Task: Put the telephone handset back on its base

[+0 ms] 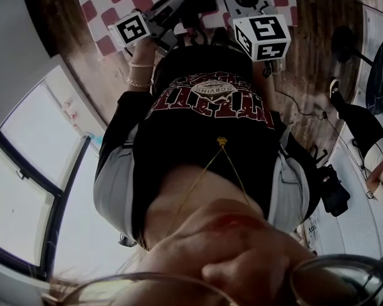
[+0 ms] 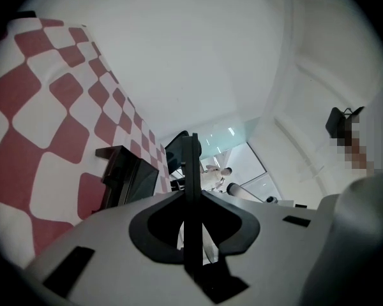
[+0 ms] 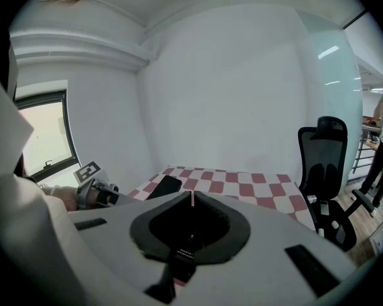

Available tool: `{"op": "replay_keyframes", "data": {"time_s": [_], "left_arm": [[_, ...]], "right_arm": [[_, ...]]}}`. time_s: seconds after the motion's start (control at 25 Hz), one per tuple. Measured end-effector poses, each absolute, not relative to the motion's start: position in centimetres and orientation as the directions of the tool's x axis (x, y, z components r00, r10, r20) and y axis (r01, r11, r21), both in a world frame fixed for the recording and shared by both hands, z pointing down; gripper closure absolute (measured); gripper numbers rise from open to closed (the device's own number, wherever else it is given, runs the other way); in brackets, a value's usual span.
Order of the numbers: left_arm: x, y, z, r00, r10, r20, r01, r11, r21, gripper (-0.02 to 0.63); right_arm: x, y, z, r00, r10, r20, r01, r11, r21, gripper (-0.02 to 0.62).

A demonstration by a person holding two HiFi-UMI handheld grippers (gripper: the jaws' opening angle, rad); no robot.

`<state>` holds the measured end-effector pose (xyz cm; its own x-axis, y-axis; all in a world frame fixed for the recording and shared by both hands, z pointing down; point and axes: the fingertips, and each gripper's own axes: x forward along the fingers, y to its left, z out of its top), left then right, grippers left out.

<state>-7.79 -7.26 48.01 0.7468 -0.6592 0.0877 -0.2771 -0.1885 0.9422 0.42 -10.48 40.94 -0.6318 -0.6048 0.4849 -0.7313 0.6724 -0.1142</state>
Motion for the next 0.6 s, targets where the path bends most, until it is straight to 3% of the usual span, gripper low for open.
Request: {"op": "replay_keyframes", "data": {"time_s": [0.6], "left_arm": [[-9.0,-7.4,51.8,0.716,-0.672,0.19,-0.348,-0.108,0.931,0.525]], "right_arm": [[1.2,-10.5,40.9,-0.628,-0.613,0.48,-0.744,0.654,-0.139,0.566]]}}
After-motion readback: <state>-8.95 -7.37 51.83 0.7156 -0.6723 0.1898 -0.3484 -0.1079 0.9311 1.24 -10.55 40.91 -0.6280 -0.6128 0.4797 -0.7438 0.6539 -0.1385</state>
